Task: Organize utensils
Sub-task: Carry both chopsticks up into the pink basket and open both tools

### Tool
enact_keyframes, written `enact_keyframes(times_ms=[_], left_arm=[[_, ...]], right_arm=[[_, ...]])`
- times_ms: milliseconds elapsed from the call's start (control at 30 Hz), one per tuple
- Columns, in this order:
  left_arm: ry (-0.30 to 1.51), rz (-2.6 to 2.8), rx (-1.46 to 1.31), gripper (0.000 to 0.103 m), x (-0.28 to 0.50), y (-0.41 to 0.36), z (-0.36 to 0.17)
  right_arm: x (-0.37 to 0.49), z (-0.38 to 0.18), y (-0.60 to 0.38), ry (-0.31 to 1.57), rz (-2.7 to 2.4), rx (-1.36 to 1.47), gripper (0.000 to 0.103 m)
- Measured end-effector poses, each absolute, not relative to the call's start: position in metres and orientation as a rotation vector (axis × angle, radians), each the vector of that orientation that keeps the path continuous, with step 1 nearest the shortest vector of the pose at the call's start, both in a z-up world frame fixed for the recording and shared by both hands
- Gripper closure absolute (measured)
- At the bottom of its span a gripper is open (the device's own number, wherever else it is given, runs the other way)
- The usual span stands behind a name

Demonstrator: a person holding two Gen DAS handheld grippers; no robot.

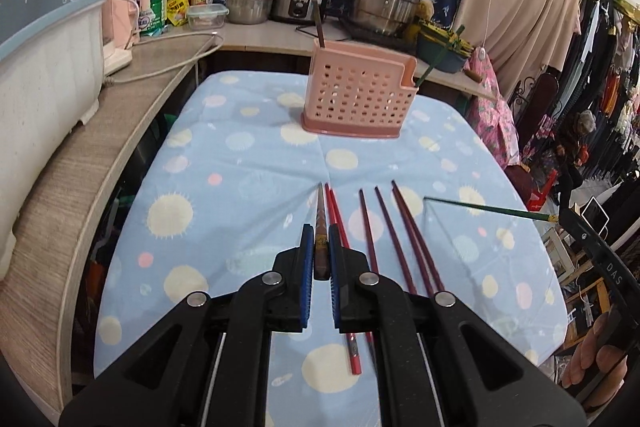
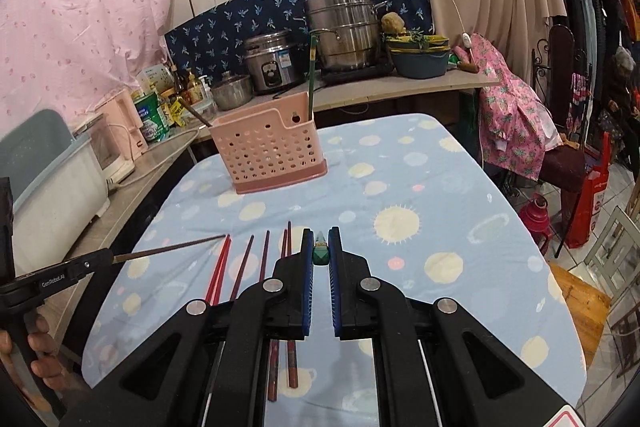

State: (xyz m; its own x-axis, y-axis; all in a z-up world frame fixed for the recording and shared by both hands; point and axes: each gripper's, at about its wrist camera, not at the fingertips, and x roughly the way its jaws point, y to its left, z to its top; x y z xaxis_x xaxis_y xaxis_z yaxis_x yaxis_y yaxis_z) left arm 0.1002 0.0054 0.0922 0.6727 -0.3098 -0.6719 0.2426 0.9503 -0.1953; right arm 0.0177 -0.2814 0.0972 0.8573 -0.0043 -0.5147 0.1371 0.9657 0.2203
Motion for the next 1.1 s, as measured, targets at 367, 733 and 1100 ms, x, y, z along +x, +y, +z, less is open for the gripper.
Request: enact_keyframes(times_ms=[367,733,1100], left_arm=[[0.675,-0.318,-0.086,0.096,0.128,-0.003,0.136],[0.615,-0.357,-0.115,0.096,0.170,-0.018,0.181],[0.485,-0.349,-0.140,0.096,0.218,-0.033,0.244]], right_arm=[[0.046,0.136,-0.293,0.464,-0.054,0.275,0.096],[0.088,0.170,-0.298,0.423,-0.012,0.285,0.096],[0.146,0.220,-0.301,0.329,0.021,0.314,0.096]])
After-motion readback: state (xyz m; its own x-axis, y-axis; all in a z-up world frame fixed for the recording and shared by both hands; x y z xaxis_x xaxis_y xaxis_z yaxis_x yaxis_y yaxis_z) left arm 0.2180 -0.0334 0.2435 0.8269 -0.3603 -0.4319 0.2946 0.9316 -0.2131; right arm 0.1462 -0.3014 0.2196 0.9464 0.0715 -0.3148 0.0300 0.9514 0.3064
